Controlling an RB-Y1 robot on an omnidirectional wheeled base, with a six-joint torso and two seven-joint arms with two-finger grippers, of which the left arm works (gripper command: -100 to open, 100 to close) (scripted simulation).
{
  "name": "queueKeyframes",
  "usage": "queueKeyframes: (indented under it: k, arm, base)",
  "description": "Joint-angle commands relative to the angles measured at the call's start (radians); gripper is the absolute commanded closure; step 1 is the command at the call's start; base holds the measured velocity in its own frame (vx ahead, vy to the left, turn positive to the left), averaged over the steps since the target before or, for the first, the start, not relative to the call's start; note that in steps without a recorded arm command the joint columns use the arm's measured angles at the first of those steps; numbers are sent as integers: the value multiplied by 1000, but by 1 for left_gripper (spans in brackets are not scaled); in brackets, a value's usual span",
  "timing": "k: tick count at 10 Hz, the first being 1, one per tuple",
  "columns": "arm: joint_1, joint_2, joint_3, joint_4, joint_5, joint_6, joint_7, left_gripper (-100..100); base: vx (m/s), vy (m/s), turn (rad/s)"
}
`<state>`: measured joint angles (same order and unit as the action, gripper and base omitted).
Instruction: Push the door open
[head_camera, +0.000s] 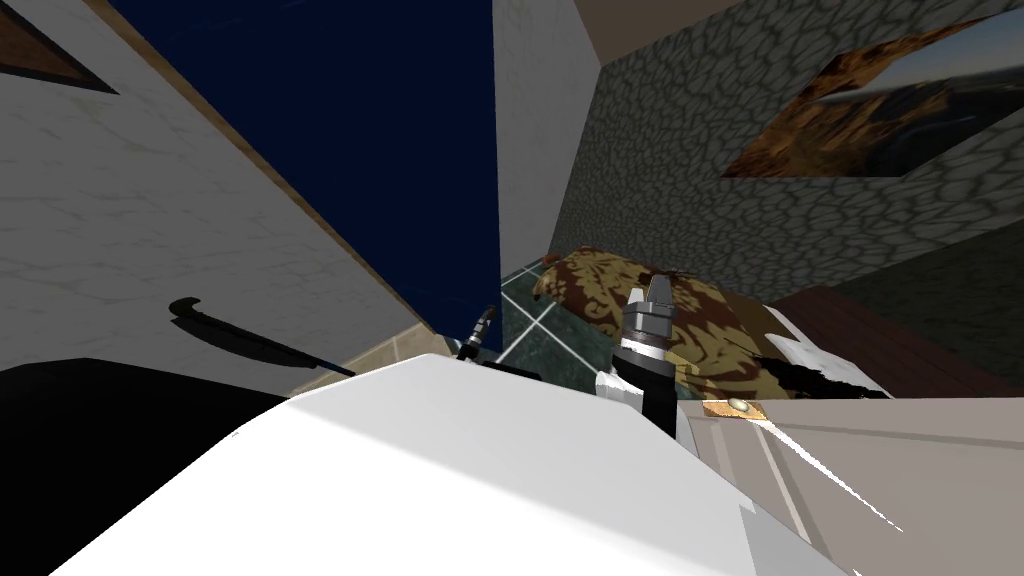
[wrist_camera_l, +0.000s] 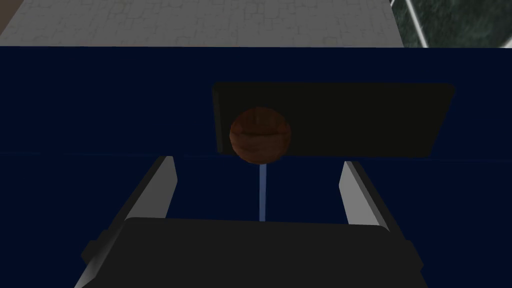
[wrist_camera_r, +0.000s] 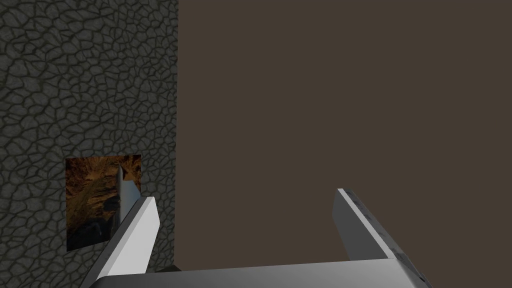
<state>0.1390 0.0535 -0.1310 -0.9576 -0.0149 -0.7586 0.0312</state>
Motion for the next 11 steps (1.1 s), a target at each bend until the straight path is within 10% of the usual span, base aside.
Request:
queueKeyframes:
  k: [1, 3, 4, 11]
  arm:
    - [-5, -7, 5, 8, 2, -7, -3, -100]
    - [-6, -9, 6, 11, 2, -8, -3, -100]
    - [-6, -9, 6, 11, 2, -8, -3, 100]
    - [-13, -4, 27, 19, 12, -1, -10, 100]
  base:
    - [228, -8, -32]
    - [150, -6, -5]
    - [-18, -1, -7]
    - [24, -16, 15]
